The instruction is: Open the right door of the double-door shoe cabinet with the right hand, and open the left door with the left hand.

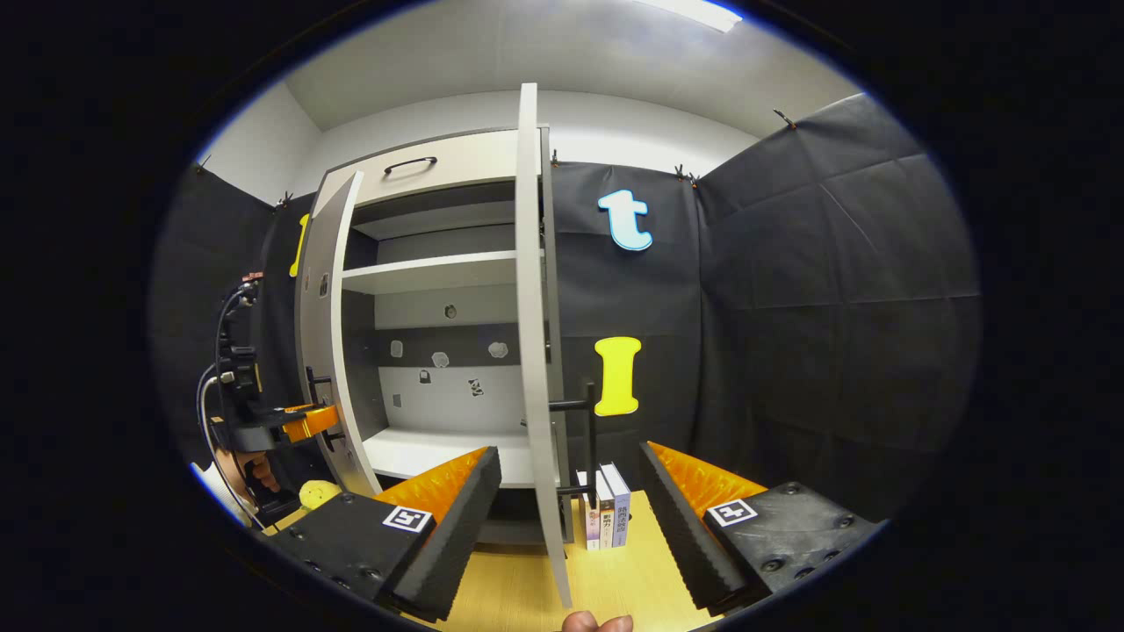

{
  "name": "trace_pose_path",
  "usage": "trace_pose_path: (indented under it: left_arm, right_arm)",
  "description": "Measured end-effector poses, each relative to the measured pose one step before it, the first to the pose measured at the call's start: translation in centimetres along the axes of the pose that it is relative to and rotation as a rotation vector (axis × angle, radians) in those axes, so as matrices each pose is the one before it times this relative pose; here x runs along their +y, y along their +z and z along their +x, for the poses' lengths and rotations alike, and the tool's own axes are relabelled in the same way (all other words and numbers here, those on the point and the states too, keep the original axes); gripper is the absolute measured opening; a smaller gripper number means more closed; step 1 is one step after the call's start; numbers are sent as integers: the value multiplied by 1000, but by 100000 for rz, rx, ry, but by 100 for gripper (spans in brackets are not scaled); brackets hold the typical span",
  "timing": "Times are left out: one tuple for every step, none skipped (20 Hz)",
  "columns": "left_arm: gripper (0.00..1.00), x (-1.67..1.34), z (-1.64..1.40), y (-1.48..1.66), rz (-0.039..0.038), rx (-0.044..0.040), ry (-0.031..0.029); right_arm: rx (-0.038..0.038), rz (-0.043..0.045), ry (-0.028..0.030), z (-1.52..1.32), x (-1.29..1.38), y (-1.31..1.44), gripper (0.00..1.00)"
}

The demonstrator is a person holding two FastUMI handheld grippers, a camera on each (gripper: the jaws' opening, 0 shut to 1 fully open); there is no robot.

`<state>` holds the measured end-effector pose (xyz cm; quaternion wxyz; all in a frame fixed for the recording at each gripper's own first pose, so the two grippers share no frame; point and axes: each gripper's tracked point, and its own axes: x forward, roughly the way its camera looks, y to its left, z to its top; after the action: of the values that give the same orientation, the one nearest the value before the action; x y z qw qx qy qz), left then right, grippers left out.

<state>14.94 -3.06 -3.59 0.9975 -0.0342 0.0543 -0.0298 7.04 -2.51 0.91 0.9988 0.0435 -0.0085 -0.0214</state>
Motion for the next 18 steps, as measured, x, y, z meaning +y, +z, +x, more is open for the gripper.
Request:
trace_pose_path:
  left_arm:
    - [19,231,-627,-76,10,-48,-509]
    - [19,547,-941,-62,-37,-40,-318]
    - [19,384,-505,147,53,-23,-440]
    - [19,200,-352,-72,-140,-73,-427]
    - [19,466,-646,-74,-417,-81,-312]
    - [19,511,-556,29,-416,-95,-69]
    - [19,337,-419,11,-142,-64,-42]
    - [19,459,-507,58,-80,-89,-23]
    - [19,414,-451,-89,-124,-53,12]
    - [19,466,-478,-6,-124,23,4]
    - [19,433,-405,-59,-174,-47,-151]
    - [19,458,-396,21,-436,16,62]
    - [19,529,-382,-28,-246,-6,255]
    - [19,525,-382,56,133,-106,288]
    - [19,452,-348,-13,-61,-21,281]
    - [19,495,-296,93,-58,-122,206]
    - [19,403,-234,-38,46,-132,42]
    - [18,464,-255,51,50,22,0]
  right_arm:
    - [-341,-62,109,-174,463,77,98]
    - [-426,-16,101,-89,537,-39,98]
    - [-308,10,133,-150,527,49,98]
    - [-162,37,40,-81,414,-9,98]
    - [-214,117,101,-55,480,8,98]
    - [-14,235,70,-88,400,-38,98]
    - [-68,218,121,-19,440,68,98]
    - [-95,41,150,-54,369,-6,98]
    - [-103,-94,105,-178,395,100,98]
    - [-160,-239,258,-22,377,107,98]
    - [-302,-232,224,56,316,-40,98]
    - [-64,-205,492,49,384,-32,98]
    - [62,-177,463,38,467,-75,98]
    - [209,-172,456,-11,414,-120,98]
    - [203,-43,378,7,383,-26,98]
    - [268,152,616,60,397,-38,98]
    - [135,254,565,54,488,-66,98]
    - [189,169,616,20,352,-124,98]
